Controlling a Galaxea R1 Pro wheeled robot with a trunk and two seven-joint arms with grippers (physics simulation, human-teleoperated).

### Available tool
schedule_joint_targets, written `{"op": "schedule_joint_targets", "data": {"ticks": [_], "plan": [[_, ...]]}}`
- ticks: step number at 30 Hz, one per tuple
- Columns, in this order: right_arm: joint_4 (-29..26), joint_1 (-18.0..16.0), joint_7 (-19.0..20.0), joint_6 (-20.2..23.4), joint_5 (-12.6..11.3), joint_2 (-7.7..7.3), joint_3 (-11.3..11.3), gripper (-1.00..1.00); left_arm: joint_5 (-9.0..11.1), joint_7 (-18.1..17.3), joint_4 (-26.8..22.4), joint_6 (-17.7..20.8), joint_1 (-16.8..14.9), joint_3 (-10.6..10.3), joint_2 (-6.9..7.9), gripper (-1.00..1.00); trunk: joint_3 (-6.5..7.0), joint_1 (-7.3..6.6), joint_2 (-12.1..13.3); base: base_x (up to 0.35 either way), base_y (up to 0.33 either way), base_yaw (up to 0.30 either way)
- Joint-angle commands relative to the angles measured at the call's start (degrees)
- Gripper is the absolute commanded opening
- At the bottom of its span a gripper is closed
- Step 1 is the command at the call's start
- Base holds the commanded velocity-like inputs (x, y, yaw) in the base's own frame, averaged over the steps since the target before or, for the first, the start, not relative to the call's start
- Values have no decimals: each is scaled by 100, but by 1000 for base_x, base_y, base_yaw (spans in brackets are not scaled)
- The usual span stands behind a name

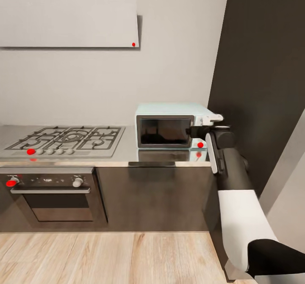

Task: In the kitchen, take the popcorn bag from the countertop, put it into the microwave, and heat it until the popcorn is cooked so the cooked popcorn ends up inside the bag.

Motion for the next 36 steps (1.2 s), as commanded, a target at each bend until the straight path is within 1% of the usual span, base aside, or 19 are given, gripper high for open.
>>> {"op": "schedule_joint_targets", "data": {"ticks": [1,4,6,12,15,19,27,28,29,30,31,34,36], "plan": [[92,-4,-1,-85,15,4,-8,100,56,2,-2,-8,-1,-13,0,100,-5,0,-3,0,0,0],[185,-5,-1,-272,33,-12,-10,100,71,4,-7,-8,-1,-8,0,100,-5,0,-3,0,0,0],[207,-4,-4,-301,36,-19,-15,100,74,-1,-8,0,-1,-9,3,100,-5,0,-3,109,0,0],[286,-12,-42,-421,43,-58,-26,100,76,-3,-10,12,-1,-10,8,100,-5,0,-3,287,0,0],[621,-21,-44,-689,43,-66,-28,100,76,-3,-11,10,-1,-12,8,100,-5,0,-3,291,0,0],[939,-23,-45,-822,43,-67,-31,100,76,-3,-11,9,-1,-12,8,100,-5,0,-3,222,0,0],[1102,-23,-45,-879,26,-66,-68,100,77,-3,-11,9,-1,-4,15,100,-5,0,-3,22,0,0],[1219,-23,-45,-944,26,-67,-76,100,77,-3,-11,7,-1,-4,13,100,-5,0,-3,0,0,0],[1384,-23,-45,-1107,26,-67,-104,100,77,-3,-11,4,-1,-4,11,100,-5,0,-3,0,0,0],[1599,-23,-45,-1345,26,-69,-173,100,76,-3,-11,2,-1,-4,10,100,-5,0,-3,0,0,0],[1886,-23,-32,-1681,25,-73,-308,100,80,-3,-11,1,-1,-4,9,100,-5,0,-3,0,0,0],[2160,-23,12,-2110,23,-75,-490,100,76,-3,-11,1,-1,-1,8,100,-5,0,-3,0,0,0],[2206,-23,29,-2188,25,-76,-522,100,76,-3,-11,0,-1,3,8,100,-5,0,-3,0,0,0]]}}
